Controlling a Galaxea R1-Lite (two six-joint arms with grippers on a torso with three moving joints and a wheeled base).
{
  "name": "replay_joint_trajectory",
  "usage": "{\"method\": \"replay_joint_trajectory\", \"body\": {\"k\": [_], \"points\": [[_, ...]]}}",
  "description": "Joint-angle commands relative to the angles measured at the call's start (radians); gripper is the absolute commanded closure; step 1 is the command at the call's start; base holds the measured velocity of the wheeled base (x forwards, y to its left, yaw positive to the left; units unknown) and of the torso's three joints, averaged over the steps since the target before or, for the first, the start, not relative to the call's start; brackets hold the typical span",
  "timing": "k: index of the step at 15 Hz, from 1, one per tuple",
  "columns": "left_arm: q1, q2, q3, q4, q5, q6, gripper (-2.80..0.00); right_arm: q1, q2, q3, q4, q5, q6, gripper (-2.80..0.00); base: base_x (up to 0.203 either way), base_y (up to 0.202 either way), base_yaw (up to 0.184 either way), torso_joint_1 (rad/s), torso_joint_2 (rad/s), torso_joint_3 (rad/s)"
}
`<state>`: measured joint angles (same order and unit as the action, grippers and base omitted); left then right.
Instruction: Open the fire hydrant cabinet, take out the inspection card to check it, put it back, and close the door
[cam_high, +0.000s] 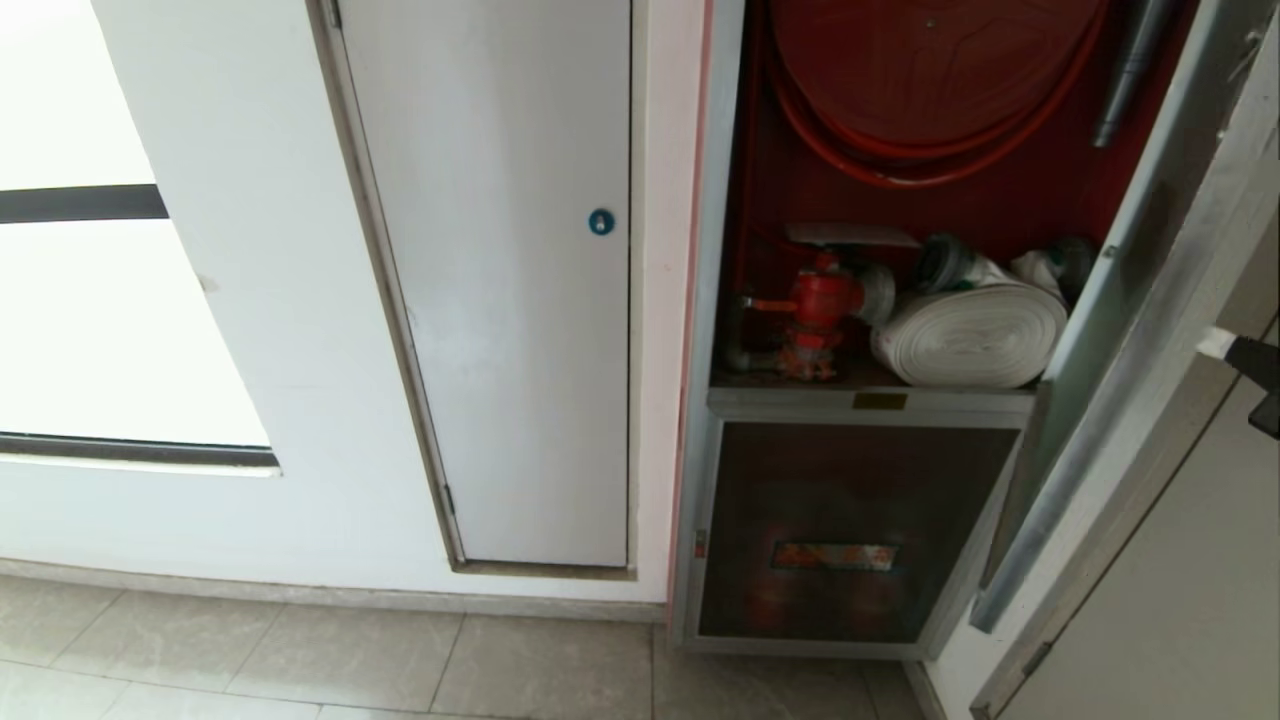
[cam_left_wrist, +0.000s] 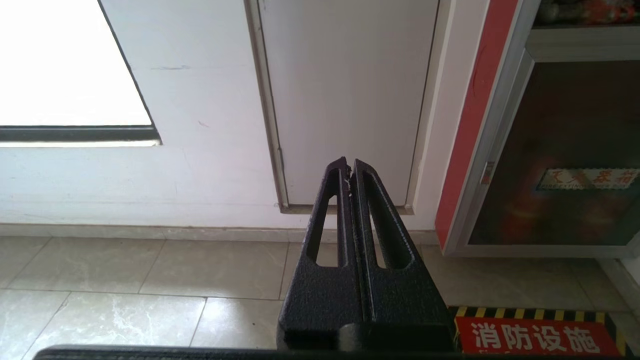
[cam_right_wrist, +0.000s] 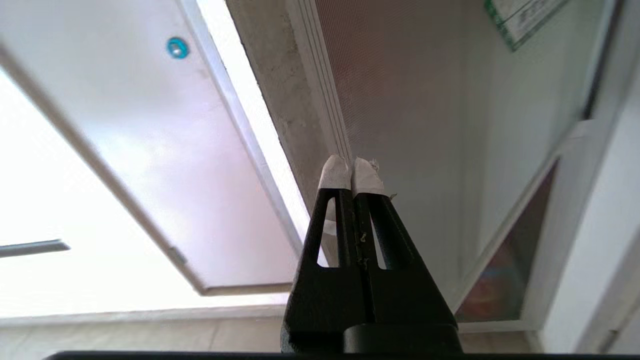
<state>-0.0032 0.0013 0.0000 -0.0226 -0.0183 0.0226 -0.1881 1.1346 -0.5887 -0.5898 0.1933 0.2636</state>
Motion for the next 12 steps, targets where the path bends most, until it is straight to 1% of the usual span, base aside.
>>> {"method": "replay_joint_trajectory", "body": {"k": [1,2,6,12], "points": [[0.000,0.000,0.012,0.000,0.000,0.000,0.00,0.006,0.059,-0.040,0.005,0.070,0.012,0.00,0.000,0.000,0.000,0.000,0.00,0.000],[0.000,0.000,0.012,0.000,0.000,0.000,0.00,0.007,0.092,-0.061,0.006,0.085,0.014,0.00,0.000,0.000,0.000,0.000,0.00,0.000],[0.000,0.000,0.012,0.000,0.000,0.000,0.00,0.047,0.280,-0.214,0.007,0.132,0.025,0.00,0.000,0.000,0.000,0.000,0.00,0.000],[0.000,0.000,0.012,0.000,0.000,0.000,0.00,0.105,0.575,-0.468,0.007,0.138,0.028,0.00,0.000,0.000,0.000,0.000,0.00,0.000]]}}
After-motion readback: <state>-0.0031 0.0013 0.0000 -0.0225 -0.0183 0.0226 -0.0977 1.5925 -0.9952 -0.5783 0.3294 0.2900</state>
